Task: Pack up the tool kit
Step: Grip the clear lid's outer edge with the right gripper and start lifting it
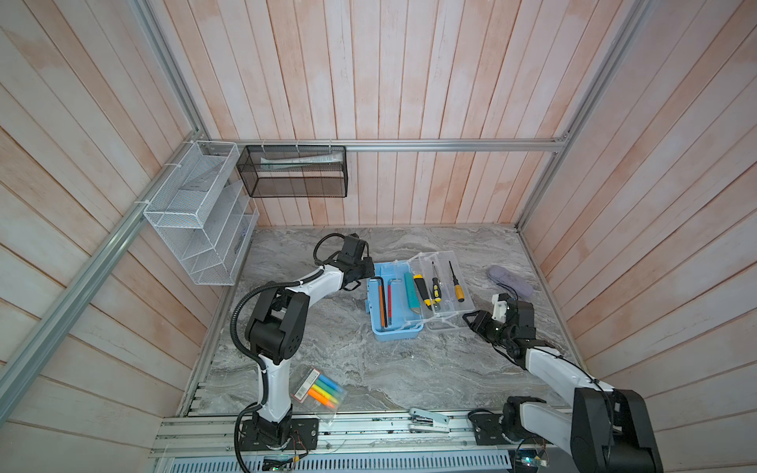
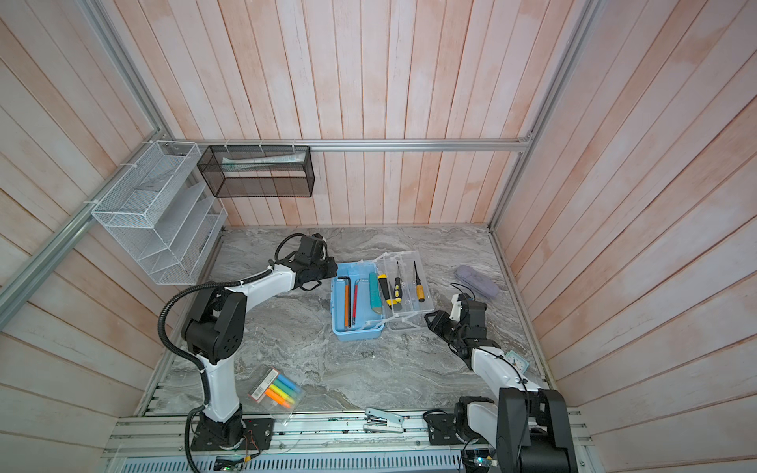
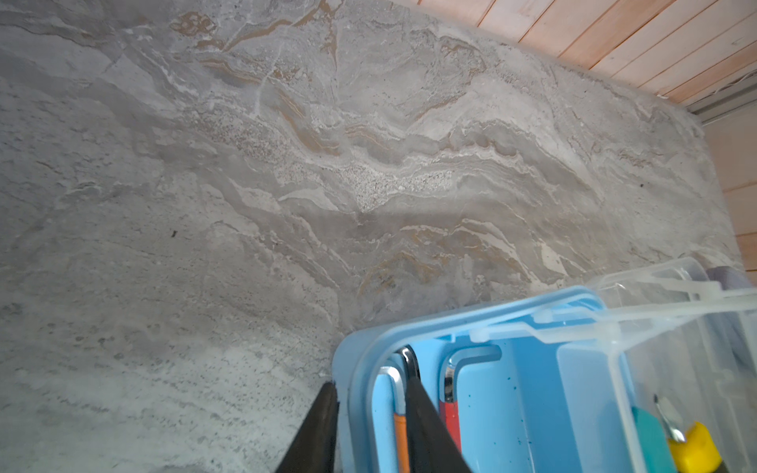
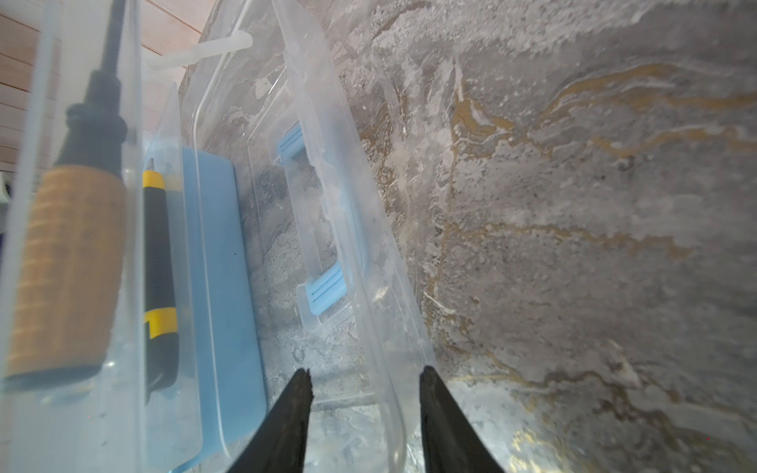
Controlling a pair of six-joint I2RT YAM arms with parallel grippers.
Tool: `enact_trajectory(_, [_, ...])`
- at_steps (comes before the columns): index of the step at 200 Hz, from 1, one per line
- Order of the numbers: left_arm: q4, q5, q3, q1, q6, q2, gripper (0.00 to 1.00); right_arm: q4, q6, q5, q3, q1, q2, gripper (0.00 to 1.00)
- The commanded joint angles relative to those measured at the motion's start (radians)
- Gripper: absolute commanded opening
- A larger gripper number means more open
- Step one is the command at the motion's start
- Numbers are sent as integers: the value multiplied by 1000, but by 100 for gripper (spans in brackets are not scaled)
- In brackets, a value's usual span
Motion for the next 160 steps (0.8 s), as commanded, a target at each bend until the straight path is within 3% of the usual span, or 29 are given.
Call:
enact_trajectory(1, [-16,-10,26,6,-2,25,31,29,-4,-15,23,8,11,41])
enact_trajectory(65, [-16,12,40,6,-14,52,29,28,-11,-7,35,31,53,37])
enact_trajectory(82, [-16,12,34,6,-18,55,27,29,-11,-6,36,33,59,26])
enact_trajectory(134, [-11,24,28,6,-32,58,19,25,-18,1,40,35,70,17])
enact_trajectory(160, [-8,24,25,6,-39,57,7,14,-23,10,44,34,70,8])
